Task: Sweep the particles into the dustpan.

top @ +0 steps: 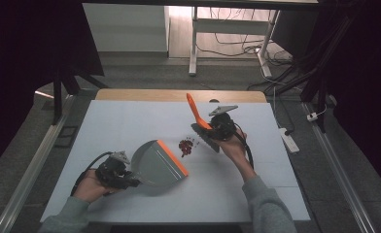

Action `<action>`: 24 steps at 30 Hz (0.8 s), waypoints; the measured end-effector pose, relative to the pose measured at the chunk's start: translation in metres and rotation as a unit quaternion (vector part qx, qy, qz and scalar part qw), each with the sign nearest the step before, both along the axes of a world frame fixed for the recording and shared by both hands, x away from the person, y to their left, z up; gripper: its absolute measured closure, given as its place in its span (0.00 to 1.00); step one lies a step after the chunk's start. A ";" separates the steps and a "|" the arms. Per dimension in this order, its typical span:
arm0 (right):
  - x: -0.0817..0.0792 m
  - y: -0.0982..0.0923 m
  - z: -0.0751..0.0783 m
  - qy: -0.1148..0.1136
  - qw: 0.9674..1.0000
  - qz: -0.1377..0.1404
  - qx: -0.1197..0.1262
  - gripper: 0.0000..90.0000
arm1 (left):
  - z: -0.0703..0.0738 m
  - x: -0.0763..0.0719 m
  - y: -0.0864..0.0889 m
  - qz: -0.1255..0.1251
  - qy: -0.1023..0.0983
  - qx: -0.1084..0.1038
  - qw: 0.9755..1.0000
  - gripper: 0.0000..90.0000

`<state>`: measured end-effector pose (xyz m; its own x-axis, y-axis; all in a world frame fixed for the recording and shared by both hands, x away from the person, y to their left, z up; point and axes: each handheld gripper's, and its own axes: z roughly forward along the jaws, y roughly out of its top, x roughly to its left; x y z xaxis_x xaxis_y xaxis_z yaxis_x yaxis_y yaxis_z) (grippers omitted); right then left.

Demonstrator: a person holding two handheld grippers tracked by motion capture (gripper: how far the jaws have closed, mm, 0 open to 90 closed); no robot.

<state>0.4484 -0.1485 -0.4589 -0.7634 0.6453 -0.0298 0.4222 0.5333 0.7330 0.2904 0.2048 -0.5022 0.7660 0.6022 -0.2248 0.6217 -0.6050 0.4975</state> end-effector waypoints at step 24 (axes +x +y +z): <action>0.024 0.017 -0.011 -0.004 0.999 -0.015 -0.034 0.78 | -0.003 0.011 -0.019 -0.008 0.025 0.008 1.000 0.69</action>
<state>0.4724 -0.1320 -0.4702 -0.7429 0.6645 -0.0808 0.4332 0.5692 0.6988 0.3018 0.1860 -0.5048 0.7640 0.5934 -0.2533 0.6352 -0.6231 0.4563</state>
